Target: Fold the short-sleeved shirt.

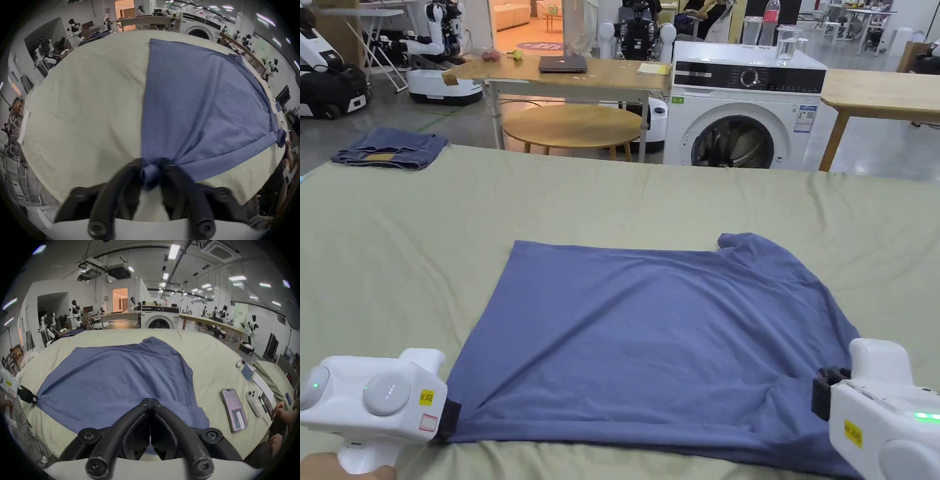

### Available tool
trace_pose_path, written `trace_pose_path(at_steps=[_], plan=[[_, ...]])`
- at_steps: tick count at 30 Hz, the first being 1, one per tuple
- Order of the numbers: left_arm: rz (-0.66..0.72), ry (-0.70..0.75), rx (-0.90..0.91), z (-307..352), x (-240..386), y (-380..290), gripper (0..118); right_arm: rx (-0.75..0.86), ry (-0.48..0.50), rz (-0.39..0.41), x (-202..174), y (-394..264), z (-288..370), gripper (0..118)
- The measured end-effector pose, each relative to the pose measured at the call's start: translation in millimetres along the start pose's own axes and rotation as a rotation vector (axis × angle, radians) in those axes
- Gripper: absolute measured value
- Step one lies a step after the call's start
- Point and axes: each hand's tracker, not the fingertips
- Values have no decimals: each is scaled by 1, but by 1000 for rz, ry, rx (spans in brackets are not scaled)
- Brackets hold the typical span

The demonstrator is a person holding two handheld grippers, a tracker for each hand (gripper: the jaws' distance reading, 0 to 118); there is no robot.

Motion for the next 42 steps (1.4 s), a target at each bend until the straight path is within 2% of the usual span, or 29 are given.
trace_pose_path(at_steps=[1, 2, 3, 4, 5, 6, 8, 12, 14, 15, 16, 18, 19, 27, 32, 37, 42], plan=[[-22, 19, 2, 0, 3, 0, 3, -44, -12, -7, 10, 2, -1, 0], [-42, 22, 5, 1, 4, -1, 2, -83, -13, -17, 20, 3, -2, 3], [-45, 18, 5, 3, 3, 0, 2, -121, -12, -25, 28, 3, -3, 16], [-38, 11, 9, 5, 0, 0, 2, -146, 3, -48, 37, 0, -4, 37], [-40, 3, 11, 6, -2, 0, 2, -182, -9, -46, 44, -4, -7, 48], [-41, -2, 16, 8, -3, -2, 2, -207, -23, -44, 49, -7, -10, 53], [-30, -14, 21, 8, -7, -2, 2, -261, -34, -32, 57, -19, -16, 53], [-18, -20, 27, 9, -3, -7, 2, -405, 5, -48, 60, -43, -35, 52], [-25, -16, 28, 7, -3, -7, 2, -391, 9, -22, 57, -54, -41, 34], [-27, -16, 29, 6, -3, -7, 2, -366, -1, 2, 56, -55, -41, 31], [-29, -17, 30, 6, -3, -7, 2, -359, 2, 6, 55, -53, -38, 18], [-27, -25, 32, 7, -6, -6, 2, -354, 51, -22, 52, -49, -35, 13], [-30, -28, 33, 7, -7, -6, 2, -356, 25, -7, 52, -48, -34, 9], [-24, -51, 108, 28, -11, 7, 2, -253, 43, 11, 53, -3, -8, 7], [25, -85, 198, 47, -18, 31, 2, -209, 47, 24, 44, 37, -10, 7], [41, -95, 256, 54, -18, 71, 2, -206, 47, 11, 43, 78, -43, 7], [42, -82, 275, 33, -16, 124, 2, -245, 40, -18, 50, 110, -103, 7]])
